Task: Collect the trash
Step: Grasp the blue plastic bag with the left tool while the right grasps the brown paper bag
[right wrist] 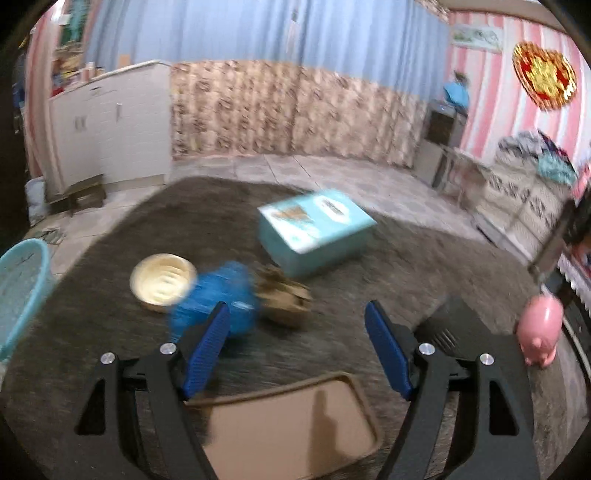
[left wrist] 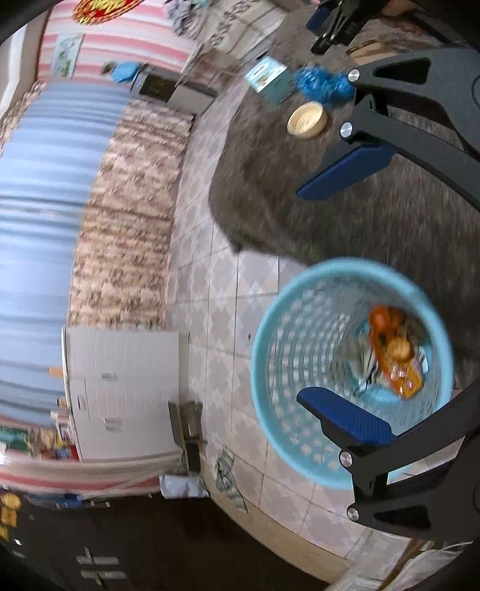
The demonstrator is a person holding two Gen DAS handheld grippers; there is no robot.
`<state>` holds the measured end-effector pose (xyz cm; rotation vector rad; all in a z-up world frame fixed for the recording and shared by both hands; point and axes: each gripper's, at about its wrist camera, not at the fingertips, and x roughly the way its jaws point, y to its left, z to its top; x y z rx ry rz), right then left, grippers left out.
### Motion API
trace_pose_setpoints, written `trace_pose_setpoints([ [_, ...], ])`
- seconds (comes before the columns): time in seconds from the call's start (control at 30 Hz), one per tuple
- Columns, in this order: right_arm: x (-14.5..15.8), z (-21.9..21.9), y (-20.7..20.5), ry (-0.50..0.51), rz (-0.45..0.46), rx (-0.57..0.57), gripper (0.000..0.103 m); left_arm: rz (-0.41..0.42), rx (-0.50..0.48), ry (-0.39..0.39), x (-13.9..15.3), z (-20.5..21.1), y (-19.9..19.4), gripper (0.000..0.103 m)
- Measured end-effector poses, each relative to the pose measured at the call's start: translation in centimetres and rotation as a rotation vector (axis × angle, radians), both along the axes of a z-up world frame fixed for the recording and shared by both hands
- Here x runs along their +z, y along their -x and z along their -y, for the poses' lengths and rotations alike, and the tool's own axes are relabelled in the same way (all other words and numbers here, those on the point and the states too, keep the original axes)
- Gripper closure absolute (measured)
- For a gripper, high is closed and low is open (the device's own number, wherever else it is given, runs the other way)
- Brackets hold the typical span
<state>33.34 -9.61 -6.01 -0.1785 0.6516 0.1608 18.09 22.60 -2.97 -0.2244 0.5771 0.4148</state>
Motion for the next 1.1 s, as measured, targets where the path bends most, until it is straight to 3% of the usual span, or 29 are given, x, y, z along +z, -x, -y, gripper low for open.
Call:
trace_pose_setpoints([
  [0.13, -1.8, 1.5, -2.4, -0.029, -0.059, -0.021, 0.03, -0.013, -0.043, -0.014, -0.9, 2.9, -1.8, 0.006],
  [0.27, -2.8, 0.2, -3.3, -0.066, -0.089, 0.032, 0.032, -0.034, -0.073, -0.027, -2.0, 4.7, -3.5, 0.006],
  [0.3, -3.2, -0.4, -3.6, -0.073, -0.101, 0.054, 0.035, -0.036, -0.084, -0.03, -2.1, 5.1, -3.9, 0.006],
  [0.4, -5.0, -1.3, -4.8, -0.059, -0.157, 0.068, 0.059, -0.053, -0.109, -0.045, -2.6, 6.3, -5.1, 0.006],
  [0.6, -4.2, 0.5, -4.4, -0.123, -0.134, 0.045, 0.074, -0.089, -0.188, 0.012, -3.9, 9.4, -7.4, 0.006],
  [0.63, -4.0, 1.0, -4.3, -0.126, -0.127, 0.036, 0.088, -0.093, -0.202, 0.013, -4.0, 10.0, -7.7, 0.006],
  [1.1, -3.0, 9.4, -3.7, -0.168, -0.091, -0.117, 0.091, -0.149, -0.426, -0.03, -5.1, 20.5, -12.9, 0.006],
])
